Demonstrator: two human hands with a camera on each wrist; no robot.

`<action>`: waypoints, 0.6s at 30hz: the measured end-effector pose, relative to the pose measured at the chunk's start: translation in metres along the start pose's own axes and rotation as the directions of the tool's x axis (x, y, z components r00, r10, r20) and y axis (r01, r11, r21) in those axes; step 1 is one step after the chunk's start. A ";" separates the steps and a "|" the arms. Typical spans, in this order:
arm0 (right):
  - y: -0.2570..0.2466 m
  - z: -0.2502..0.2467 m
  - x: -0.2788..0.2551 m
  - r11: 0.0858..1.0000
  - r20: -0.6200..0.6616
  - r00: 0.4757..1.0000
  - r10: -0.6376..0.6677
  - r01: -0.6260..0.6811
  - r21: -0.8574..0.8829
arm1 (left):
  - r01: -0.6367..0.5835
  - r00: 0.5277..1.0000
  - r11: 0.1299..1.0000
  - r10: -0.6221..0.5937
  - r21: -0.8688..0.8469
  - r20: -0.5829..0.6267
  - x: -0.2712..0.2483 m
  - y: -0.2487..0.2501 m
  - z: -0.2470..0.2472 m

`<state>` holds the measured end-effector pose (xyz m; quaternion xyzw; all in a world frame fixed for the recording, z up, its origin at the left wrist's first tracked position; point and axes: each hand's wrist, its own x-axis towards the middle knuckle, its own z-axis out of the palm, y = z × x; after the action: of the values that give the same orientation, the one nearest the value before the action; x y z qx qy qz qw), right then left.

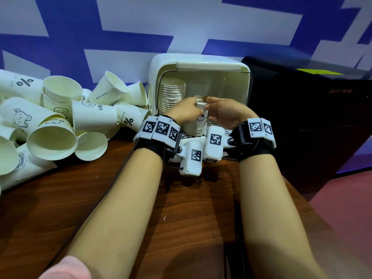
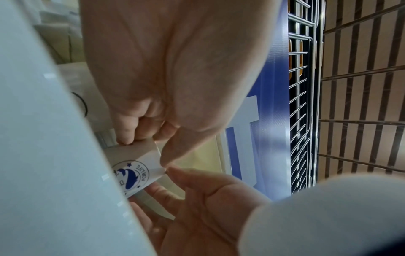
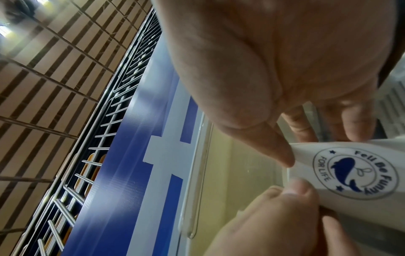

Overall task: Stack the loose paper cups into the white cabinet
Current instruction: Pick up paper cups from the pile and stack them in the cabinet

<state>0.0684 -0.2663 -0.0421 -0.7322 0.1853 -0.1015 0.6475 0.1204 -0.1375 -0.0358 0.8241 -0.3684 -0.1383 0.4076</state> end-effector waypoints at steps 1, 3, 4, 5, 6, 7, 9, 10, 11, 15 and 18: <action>0.001 0.000 0.001 1.000 -0.003 1.000 0.000 0.000 0.012 | 0.013 1.000 1.000 -0.013 0.009 0.007 0.001 -0.001 0.000; 0.002 0.000 0.001 0.999 -0.007 1.000 0.010 -0.010 0.041 | 0.030 0.999 0.999 -0.031 0.020 0.034 0.002 -0.003 0.000; 0.002 0.000 0.001 0.999 0.001 1.000 0.012 -0.012 0.045 | 0.039 0.998 0.999 -0.040 0.016 0.050 0.002 -0.003 0.001; 0.002 0.001 0.001 0.999 0.009 1.000 0.012 -0.012 0.041 | 0.048 0.997 0.999 -0.049 0.010 0.063 0.002 -0.003 0.001; 0.002 0.001 0.001 0.999 0.020 1.000 0.007 -0.008 0.033 | 0.059 0.996 0.998 -0.059 0.008 0.073 0.001 -0.002 0.001; 0.002 0.001 0.001 1.000 0.023 1.000 0.002 -0.003 0.025 | 0.064 0.995 0.998 -0.064 0.006 0.079 0.001 -0.001 0.001; 0.001 0.000 0.001 0.999 0.014 1.000 -0.014 0.014 0.029 | 0.071 0.995 0.997 -0.072 0.012 0.074 0.001 -0.001 0.001; 0.001 0.000 0.001 0.999 0.009 1.000 -0.025 0.025 0.045 | 0.074 0.995 0.997 -0.075 0.021 0.066 0.001 0.000 0.000; 0.001 -0.001 0.001 0.997 0.007 0.999 -0.036 0.036 0.064 | 0.072 0.995 0.997 -0.073 0.020 0.061 0.001 -0.001 -0.001; -0.002 -0.002 -0.003 0.993 0.032 0.998 -0.052 0.048 0.107 | 0.079 0.994 0.994 -0.073 -0.074 0.081 0.001 -0.001 -0.004; -0.006 0.000 -0.004 0.997 0.031 0.998 -0.051 0.050 0.054 | 0.099 0.992 0.985 -0.087 -0.138 0.087 -0.001 0.000 -0.006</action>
<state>0.0656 -0.2643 -0.0363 -0.7205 0.1534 -0.1108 0.6671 0.1234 -0.1329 -0.0321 0.8029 -0.3349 -0.2163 0.4432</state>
